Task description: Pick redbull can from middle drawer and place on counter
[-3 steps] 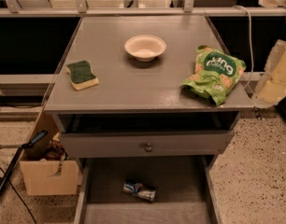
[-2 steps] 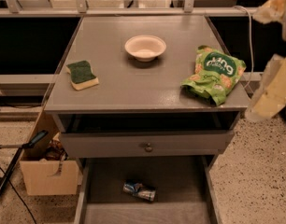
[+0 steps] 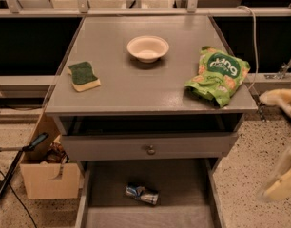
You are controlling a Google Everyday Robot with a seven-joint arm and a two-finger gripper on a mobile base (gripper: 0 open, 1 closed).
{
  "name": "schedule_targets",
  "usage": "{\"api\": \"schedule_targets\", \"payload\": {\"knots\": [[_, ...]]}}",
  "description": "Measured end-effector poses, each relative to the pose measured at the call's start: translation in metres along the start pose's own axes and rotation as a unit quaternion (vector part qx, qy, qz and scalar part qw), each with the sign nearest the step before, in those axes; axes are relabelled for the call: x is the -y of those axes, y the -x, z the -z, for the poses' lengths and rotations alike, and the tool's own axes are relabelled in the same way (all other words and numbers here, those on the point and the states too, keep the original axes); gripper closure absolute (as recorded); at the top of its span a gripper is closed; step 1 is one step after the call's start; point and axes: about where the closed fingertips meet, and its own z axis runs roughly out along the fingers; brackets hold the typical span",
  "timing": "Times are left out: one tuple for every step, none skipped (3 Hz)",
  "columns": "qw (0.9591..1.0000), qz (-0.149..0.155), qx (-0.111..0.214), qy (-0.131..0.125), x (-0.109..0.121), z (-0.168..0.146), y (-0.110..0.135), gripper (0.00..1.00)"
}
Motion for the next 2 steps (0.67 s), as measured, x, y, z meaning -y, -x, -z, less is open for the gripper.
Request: {"api": "schedule_targets", "payload": {"knots": [[0.9955,0.0,0.072,0.061,-0.046,-0.055,-0.008,0.0],[0.981,0.008,0.159,0.111,-0.081,-0.11,0.012,0.0]]}}
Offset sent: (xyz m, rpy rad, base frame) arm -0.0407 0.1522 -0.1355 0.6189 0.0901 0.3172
